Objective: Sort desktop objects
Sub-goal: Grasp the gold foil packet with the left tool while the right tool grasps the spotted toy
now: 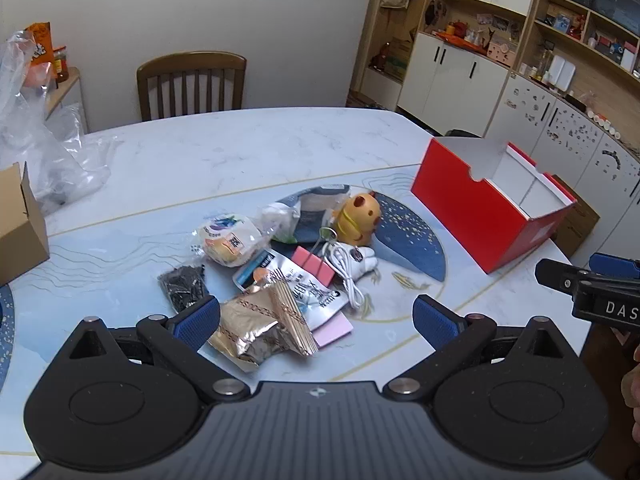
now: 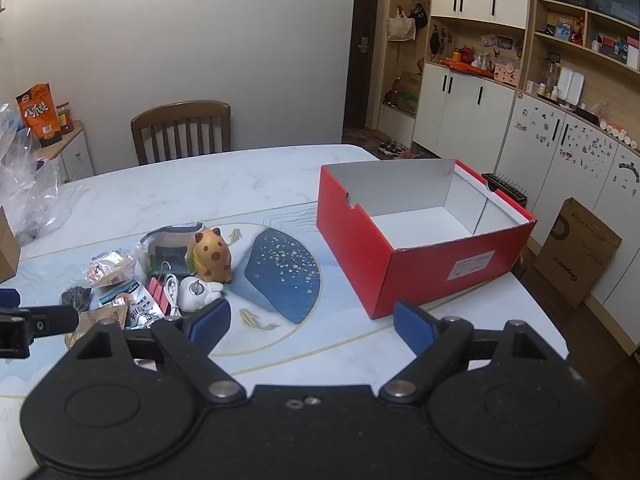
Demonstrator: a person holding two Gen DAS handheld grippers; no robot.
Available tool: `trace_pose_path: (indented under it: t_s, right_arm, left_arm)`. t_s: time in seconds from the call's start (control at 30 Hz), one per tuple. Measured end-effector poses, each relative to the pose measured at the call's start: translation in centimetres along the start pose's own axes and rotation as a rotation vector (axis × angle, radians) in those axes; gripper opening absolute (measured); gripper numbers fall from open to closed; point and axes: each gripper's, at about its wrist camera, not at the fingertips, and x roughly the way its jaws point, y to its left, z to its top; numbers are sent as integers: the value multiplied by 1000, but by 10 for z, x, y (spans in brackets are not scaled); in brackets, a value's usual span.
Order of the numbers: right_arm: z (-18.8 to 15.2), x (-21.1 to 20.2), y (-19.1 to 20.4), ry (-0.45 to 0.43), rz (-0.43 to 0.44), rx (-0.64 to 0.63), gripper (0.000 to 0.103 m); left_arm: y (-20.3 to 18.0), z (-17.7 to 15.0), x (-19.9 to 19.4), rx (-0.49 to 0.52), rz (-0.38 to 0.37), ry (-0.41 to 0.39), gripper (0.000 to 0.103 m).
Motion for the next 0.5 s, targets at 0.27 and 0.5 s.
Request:
trace_pose_path:
  t_s: [0.27,0.5]
  right_arm:
    - [8,11,-2,-7,41,-37,89]
    - [22,34,-1,-16,120,-106,89]
  left_arm:
    - [1,8,6,-28,27,-11,103]
    - [5,15,16,-88,41,-26,103]
